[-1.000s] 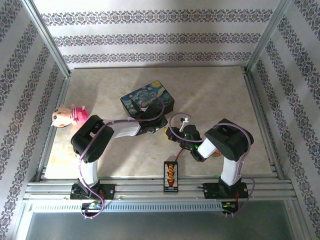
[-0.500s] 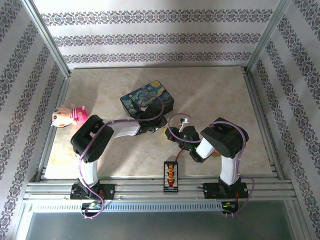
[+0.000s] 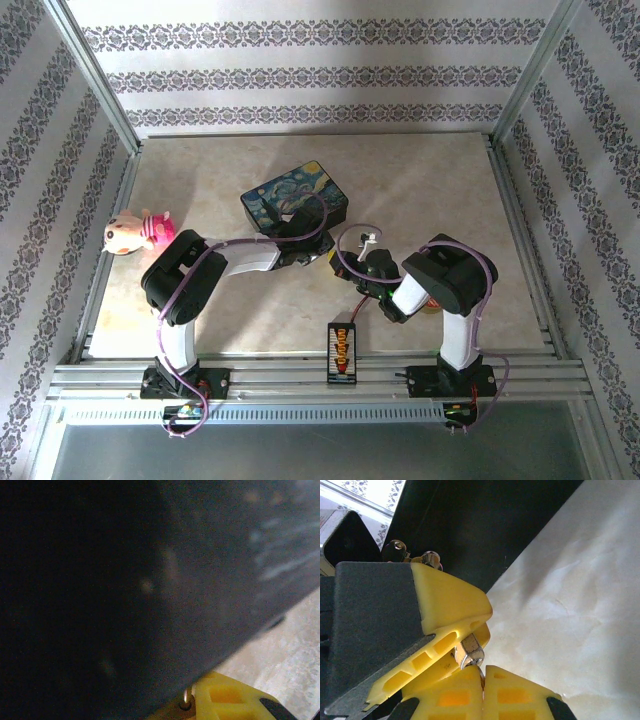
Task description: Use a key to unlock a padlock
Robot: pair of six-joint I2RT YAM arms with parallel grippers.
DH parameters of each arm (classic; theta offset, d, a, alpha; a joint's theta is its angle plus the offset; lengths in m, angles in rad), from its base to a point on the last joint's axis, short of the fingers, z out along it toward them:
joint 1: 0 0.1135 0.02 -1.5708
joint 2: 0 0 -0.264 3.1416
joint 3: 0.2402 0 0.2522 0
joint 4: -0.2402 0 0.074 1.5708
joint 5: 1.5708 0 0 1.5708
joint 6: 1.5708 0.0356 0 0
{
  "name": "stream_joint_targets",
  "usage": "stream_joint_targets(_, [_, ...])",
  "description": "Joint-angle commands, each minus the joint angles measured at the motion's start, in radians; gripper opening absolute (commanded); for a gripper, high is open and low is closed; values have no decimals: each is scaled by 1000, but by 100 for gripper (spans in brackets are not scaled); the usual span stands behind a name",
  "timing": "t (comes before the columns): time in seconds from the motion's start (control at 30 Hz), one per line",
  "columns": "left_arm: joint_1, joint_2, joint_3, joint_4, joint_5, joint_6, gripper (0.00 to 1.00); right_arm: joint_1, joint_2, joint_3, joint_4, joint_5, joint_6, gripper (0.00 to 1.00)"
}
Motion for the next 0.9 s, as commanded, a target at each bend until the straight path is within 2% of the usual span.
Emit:
stream_joint_targets(0.0, [1, -3, -16, -8, 123, -51, 24, -18, 17, 29, 33, 17, -9, 0])
stream_joint_targets(0.57, [-3, 7, -24, 7, 140, -51, 24, -19, 20, 79, 28, -9, -43, 0])
stream_joint_targets(0.87, [-4, 6, -40, 25, 154, -51, 23, -41, -14, 100, 27, -66, -57, 0])
